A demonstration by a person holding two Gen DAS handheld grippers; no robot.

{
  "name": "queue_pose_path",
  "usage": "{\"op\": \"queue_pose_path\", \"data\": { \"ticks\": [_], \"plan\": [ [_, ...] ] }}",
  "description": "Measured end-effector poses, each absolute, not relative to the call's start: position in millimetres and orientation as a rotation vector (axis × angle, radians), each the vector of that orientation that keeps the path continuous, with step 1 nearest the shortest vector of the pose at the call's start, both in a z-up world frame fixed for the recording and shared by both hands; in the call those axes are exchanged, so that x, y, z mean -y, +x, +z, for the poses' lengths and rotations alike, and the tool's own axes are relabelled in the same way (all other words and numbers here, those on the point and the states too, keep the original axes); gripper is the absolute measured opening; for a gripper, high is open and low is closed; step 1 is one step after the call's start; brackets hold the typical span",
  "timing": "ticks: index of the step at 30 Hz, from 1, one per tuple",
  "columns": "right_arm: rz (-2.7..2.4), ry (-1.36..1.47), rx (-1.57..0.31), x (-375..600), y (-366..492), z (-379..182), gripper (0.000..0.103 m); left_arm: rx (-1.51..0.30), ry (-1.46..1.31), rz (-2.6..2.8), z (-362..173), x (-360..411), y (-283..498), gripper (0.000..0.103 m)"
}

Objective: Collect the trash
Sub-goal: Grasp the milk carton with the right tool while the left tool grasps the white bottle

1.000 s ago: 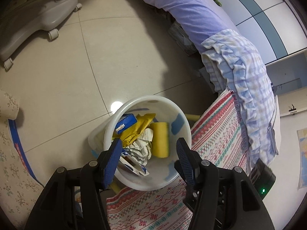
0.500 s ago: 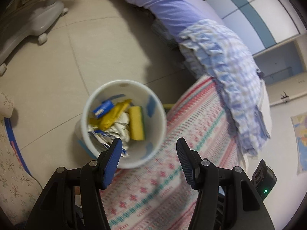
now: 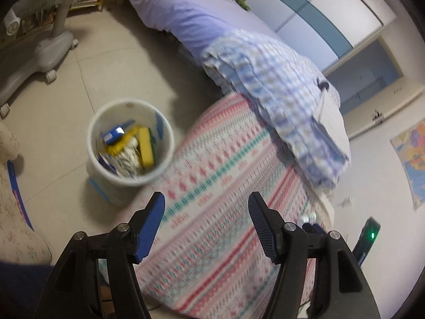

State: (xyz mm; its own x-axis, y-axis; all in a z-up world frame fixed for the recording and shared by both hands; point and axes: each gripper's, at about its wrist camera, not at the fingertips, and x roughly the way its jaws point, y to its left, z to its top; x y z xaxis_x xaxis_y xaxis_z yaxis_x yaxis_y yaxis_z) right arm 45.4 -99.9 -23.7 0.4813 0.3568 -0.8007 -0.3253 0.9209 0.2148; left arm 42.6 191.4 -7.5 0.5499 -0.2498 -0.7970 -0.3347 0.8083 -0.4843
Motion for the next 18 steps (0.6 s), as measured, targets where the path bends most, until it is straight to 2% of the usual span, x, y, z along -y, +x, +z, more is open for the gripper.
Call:
{"op": "queue_pose_path", "data": {
  "ticks": [3, 11, 17, 18],
  "plan": [
    [0.335, 0.042, -1.013, 140.7, 42.7, -29.7, 0.072, -1.032, -0.592, 0.021, -9.5, -157.8, 42.5, 0.068],
    [0.306, -0.313, -1.171, 189.4, 21.1, -93.2, 0.073, -1.059, -0.477, -0.044, -5.8, -74.4, 50.4, 0.068],
    [0.379, -0.448, -1.195, 194.0, 14.7, -124.7, 0.073, -1.068, -0.388, -0.072, -10.6, -26.5, 81.8, 0.068],
    [0.376, -0.465, -1.198, 192.2, 15.6, -129.0, 0.071, -1.078, -0.372, -0.074, -13.0, -22.2, 86.2, 0.068]
  ]
}}
